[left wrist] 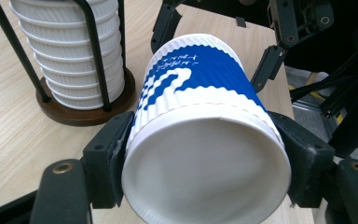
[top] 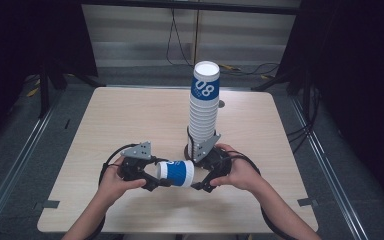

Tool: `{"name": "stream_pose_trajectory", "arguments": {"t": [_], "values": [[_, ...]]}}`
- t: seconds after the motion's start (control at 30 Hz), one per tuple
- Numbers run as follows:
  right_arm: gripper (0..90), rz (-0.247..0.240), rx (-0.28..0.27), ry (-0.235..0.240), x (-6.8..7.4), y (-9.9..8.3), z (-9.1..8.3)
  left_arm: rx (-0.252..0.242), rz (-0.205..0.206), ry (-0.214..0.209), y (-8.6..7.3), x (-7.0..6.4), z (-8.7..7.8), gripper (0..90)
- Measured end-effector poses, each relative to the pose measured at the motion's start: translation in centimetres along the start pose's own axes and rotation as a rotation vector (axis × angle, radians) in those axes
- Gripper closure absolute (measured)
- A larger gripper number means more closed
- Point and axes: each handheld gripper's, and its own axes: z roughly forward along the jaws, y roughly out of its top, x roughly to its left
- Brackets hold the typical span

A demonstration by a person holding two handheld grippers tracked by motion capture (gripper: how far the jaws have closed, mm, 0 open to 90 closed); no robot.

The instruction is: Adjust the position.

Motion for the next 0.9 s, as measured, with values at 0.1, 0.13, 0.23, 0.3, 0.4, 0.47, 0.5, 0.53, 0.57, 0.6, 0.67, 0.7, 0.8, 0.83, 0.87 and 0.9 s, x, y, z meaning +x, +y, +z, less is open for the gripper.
{"name": "stream_pose_trajectory", "arguments": {"t": [0.1, 0.13, 0.23, 0.3, 0.4, 0.47, 0.5, 0.53, 0.57, 0.6, 0.67, 0.7, 0.8, 0.83, 0.87, 0.9], "values": [[13.8, 0.016, -0.018, 0.016, 0.1, -0.4, 0.2, -0.007, -0.004, 0.005, 0.0, 0.1, -0.1, 28.8], [13.8, 0.016, -0.018, 0.016, 0.1, -0.4, 0.2, -0.007, -0.004, 0.005, 0.0, 0.1, -0.1, 28.7], [13.8, 0.027, -0.032, 0.018, 0.1, -0.8, 0.4, -0.013, -0.007, 0.004, -0.1, 0.1, -0.3, 28.7], [13.8, 0.044, -0.048, 0.016, 0.1, -1.0, 0.4, -0.014, -0.008, 0.005, -0.1, 0.1, -0.3, 28.7], [13.8, 0.051, -0.077, 0.023, 0.1, -1.1, 0.5, -0.013, -0.004, 0.009, -0.1, 0.1, -0.3, 28.7], [13.8, 0.052, -0.083, 0.024, 0.2, -1.2, 0.5, -0.016, -0.002, 0.009, -0.1, 0.1, -0.3, 28.7], [13.8, 0.056, -0.083, 0.024, 0.3, -1.2, 0.5, -0.014, 0.0, 0.01, -0.1, 0.1, -0.3, 28.7], [13.8, 0.058, -0.086, 0.026, 0.4, -1.2, 0.5, -0.014, 0.001, 0.012, -0.1, 0.1, -0.3, 28.6], [13.8, 0.054, -0.094, 0.028, 0.4, -1.2, 0.6, -0.014, -0.001, 0.011, -0.1, 0.1, -0.4, 28.6], [13.8, 0.05, -0.098, 0.03, 0.4, -1.3, 0.6, -0.014, 0.0, 0.009, -0.1, 0.1, -0.4, 28.6], [13.8, 0.064, -0.1, 0.031, 0.5, -1.3, 0.7, -0.015, 0.003, 0.011, -0.1, 0.1, -0.3, 28.6], [13.8, 0.066, -0.1, 0.031, 0.5, -1.3, 0.7, -0.018, 0.0, 0.009, -0.1, 0.1, -0.3, 28.6], [14.1, 0.071, -0.111, 0.037, 0.6, -1.3, 0.6, -0.021, -0.001, 0.011, -0.1, 0.1, -0.4, 28.6], [14.0, 0.072, -0.118, 0.039, 0.6, -1.2, 0.6, -0.021, -0.001, 0.012, -0.1, 0.1, -0.4, 28.5], [14.1, 0.078, -0.118, 0.039, 0.7, -1.2, 0.6, -0.019, 0.002, 0.011, -0.1, 0.1, -0.4, 28.6], [14.1, 0.073, -0.127, 0.036, 0.6, -1.2, 0.6, -0.021, -0.002, 0.011, -0.1, 0.1, -0.4, 28.5]]}}
